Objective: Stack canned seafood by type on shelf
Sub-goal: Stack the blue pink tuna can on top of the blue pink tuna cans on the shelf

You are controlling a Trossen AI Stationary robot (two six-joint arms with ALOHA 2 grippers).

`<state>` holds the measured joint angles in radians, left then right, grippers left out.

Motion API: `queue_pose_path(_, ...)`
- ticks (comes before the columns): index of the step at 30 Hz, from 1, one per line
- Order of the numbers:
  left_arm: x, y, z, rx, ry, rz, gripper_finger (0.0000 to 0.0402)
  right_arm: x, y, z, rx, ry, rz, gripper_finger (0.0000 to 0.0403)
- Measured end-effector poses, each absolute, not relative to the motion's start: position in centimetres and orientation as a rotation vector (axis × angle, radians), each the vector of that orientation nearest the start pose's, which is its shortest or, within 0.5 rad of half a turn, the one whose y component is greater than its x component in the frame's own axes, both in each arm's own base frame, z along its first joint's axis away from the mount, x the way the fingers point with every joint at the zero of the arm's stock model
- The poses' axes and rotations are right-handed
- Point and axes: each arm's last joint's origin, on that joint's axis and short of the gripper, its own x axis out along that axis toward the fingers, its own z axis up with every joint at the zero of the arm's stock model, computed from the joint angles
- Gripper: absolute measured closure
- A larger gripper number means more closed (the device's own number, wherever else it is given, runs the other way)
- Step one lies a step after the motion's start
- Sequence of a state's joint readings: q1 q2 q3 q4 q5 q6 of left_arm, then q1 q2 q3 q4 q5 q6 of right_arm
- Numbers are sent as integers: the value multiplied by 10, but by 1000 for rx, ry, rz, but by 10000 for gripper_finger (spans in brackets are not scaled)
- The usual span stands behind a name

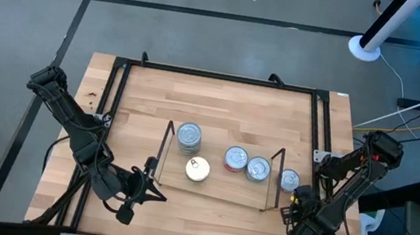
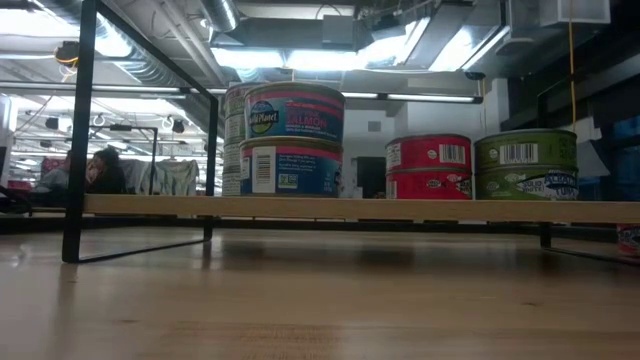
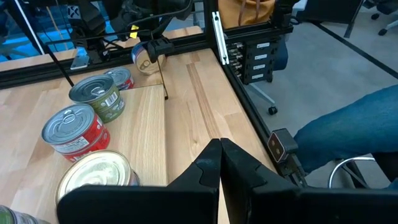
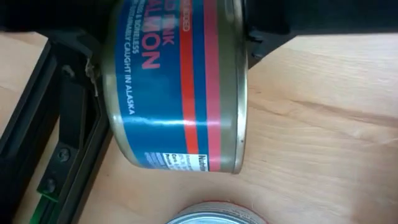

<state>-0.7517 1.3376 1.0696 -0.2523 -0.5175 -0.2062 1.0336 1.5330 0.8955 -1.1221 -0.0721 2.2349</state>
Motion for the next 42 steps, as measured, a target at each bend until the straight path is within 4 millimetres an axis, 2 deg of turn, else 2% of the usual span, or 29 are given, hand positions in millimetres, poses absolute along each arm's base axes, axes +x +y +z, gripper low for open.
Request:
queue_pose_path(9,223,-189,307,105,440,-184,398,115,198,177,768,1448,-1034,223)
queue_pose_path(14,223,-189,307,104,440,-183,398,117,201,177,796,1448,-1001,208)
queue_pose_path(19,223,-189,307,103,440,-183,398,122,208,177,867,1452,-928,222)
queue_pose_path(29,223,-189,307,62,444,-174,398,140,236,181,1125,1422,-608,209)
queue_pose_path(35,223,-189,307,59,444,-174,398,147,249,187,1231,1407,-440,223)
queue_pose_path(42,223,-189,307,59,444,-174,398,159,268,203,1388,1354,-154,221)
